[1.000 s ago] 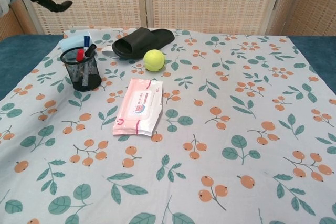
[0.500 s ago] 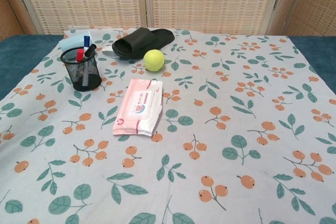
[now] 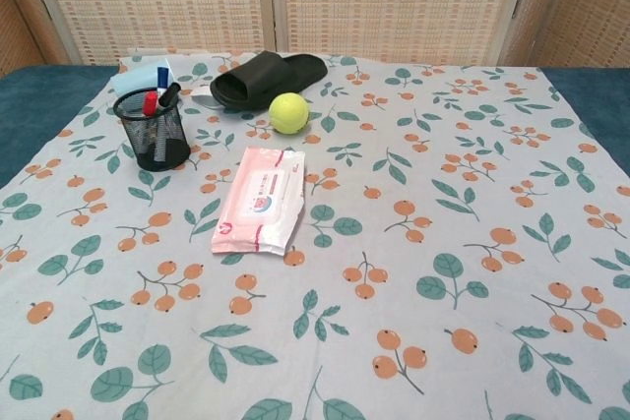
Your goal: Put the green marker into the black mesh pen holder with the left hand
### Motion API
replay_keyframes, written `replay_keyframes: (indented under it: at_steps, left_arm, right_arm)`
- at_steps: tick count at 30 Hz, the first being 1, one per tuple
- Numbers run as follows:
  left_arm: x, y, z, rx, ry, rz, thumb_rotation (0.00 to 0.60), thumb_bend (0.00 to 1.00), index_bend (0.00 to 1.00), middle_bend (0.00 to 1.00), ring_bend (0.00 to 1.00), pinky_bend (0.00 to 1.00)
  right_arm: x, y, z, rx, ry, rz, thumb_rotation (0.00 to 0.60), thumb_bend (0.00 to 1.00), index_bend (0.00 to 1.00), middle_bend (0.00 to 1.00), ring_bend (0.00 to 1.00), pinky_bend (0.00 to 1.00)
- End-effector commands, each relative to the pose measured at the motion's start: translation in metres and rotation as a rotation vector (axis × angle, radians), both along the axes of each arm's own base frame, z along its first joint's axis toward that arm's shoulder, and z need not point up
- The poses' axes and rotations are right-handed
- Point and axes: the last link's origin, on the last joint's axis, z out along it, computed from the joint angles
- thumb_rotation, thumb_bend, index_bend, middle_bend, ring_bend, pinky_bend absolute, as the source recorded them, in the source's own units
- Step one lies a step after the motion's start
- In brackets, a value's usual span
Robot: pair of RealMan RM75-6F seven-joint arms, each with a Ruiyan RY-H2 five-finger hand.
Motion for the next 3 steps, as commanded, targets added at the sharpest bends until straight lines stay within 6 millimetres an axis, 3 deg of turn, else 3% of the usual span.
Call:
replay_keyframes:
  at_steps: [1, 3]
  left_arm:
    - [0.0041, -0.0035, -0.0022, 0.0, -0.016, 0.003, 0.6, 0.38, 0.18, 0.06, 0.0, 0.05]
    - [0.0048, -0.0038, -0.0014, 0.001, -0.013, 0.006, 0.6, 0.38, 0.18, 0.06, 0.0, 0.05]
  right_arm:
    - [-0.0007, -0.0007, -0.0012, 0.002, 0.004, -0.004, 0.6, 0.0, 0.1, 0.0, 0.01, 0.0]
    - [-0.0011, -0.0011, -0.0016, 0.004, 0.005, -0.007, 0.6, 0.0, 0.1, 0.0, 0.01, 0.0]
